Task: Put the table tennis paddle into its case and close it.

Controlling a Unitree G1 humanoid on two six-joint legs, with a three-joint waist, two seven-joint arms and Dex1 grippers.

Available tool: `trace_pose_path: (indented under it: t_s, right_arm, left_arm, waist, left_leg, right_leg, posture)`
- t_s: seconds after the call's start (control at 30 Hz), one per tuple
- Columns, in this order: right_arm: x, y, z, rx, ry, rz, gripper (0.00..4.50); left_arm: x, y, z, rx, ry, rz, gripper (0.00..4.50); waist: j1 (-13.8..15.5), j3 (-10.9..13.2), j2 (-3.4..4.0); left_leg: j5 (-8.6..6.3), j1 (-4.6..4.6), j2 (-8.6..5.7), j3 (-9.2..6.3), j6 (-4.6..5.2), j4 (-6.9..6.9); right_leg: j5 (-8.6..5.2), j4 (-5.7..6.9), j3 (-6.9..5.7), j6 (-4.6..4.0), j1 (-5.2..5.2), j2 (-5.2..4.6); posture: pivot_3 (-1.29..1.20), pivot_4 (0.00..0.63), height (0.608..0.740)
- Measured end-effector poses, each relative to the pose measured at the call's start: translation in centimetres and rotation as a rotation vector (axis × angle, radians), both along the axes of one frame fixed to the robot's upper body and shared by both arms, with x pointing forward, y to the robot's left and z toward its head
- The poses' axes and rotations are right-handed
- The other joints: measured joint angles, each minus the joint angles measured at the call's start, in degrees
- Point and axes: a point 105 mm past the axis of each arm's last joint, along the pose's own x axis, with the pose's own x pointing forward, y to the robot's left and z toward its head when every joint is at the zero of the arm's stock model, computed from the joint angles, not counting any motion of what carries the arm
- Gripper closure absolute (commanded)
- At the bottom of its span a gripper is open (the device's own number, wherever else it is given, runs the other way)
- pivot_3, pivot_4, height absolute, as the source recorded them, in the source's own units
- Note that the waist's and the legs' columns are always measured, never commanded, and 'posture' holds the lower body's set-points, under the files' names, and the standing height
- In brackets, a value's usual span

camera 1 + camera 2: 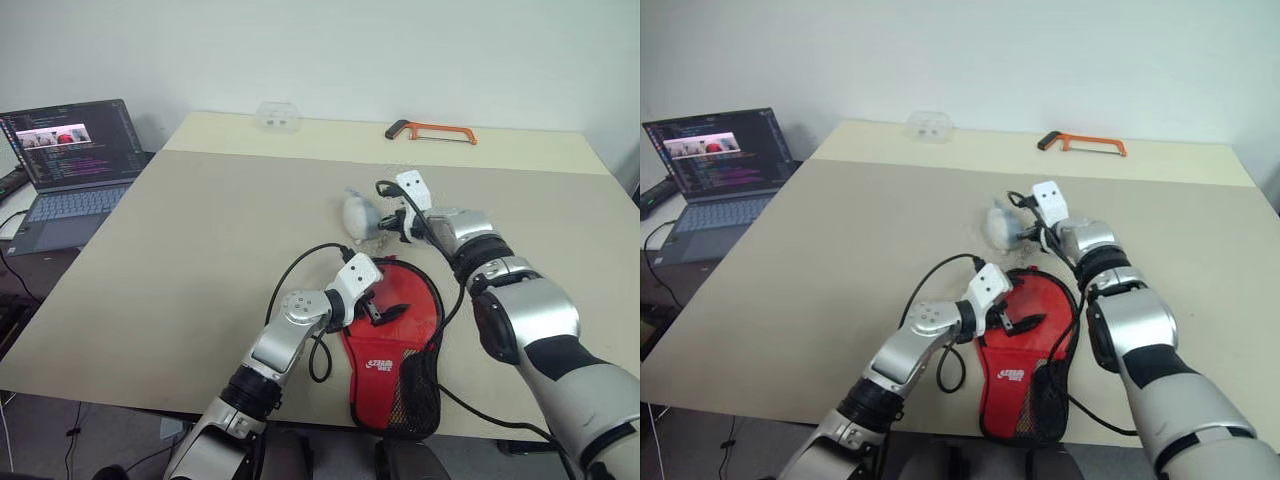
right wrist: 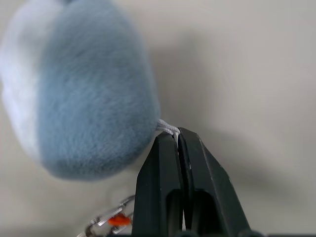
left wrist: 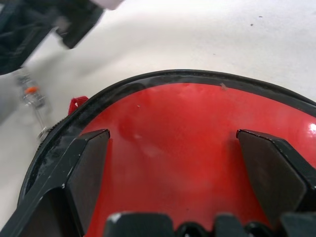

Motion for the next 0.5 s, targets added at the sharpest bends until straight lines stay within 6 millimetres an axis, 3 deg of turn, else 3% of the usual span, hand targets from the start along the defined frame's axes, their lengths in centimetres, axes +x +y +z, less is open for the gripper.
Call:
trace_pose_path:
  t_s: [0.5]
  right_arm:
    - [-3.2,-7.5,-0.5,-0.189,0.068,0.107,4.46]
  left_arm:
    - [-0.2,-0.5,-0.1,0.001,0.014,-0.035,0.0]
  waist:
    - [0.4,0.0,0.1]
  left_leg:
    - [-0.01,-0.03,-0.05,-0.08,0.02,-0.04]
  right_leg:
    - [0.0,-0.38,-0.06,0.01,0.19,-0.04]
  posture:
    - [0.0,0.15,0.74]
